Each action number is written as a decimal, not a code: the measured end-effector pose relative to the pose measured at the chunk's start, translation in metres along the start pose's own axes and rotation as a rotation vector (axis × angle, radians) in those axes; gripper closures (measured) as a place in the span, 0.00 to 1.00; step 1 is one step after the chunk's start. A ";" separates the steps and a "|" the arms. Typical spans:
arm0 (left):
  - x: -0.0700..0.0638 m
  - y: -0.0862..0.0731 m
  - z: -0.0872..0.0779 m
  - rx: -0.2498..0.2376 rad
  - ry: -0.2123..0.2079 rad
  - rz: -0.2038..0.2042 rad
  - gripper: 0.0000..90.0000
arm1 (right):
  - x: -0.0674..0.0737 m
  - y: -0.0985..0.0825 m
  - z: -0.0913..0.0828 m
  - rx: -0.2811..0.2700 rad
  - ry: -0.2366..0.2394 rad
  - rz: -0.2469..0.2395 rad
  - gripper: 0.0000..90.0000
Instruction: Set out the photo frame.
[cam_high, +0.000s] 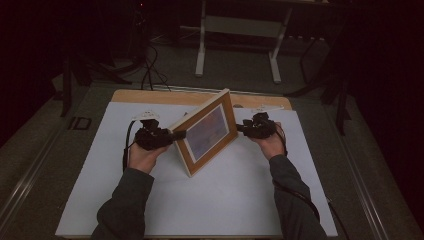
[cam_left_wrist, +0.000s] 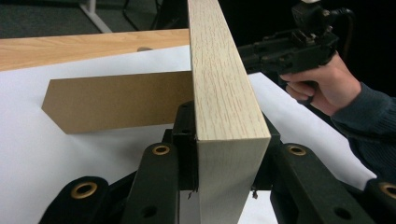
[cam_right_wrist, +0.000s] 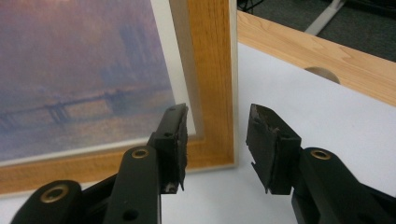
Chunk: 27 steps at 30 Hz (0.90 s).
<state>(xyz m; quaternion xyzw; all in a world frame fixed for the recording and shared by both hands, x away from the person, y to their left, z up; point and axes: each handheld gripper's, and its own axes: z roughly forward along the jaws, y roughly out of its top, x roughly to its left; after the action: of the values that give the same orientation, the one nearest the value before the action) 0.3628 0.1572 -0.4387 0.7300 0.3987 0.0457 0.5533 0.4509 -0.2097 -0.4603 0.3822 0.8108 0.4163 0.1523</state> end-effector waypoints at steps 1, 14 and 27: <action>0.001 0.000 0.000 0.000 -0.004 -0.001 0.79 | 0.000 0.001 0.001 0.000 0.000 0.001 0.64; 0.010 0.005 0.000 0.036 -0.073 0.016 0.79 | -0.001 0.015 0.012 0.008 0.053 -0.004 0.54; 0.019 0.011 0.003 0.082 -0.150 0.032 0.78 | 0.003 0.036 0.010 -0.027 0.096 -0.048 0.40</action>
<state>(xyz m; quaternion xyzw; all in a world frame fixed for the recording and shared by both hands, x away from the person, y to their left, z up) 0.3826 0.1662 -0.4378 0.7596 0.3460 -0.0166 0.5504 0.4724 -0.1891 -0.4372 0.3401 0.8205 0.4412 0.1282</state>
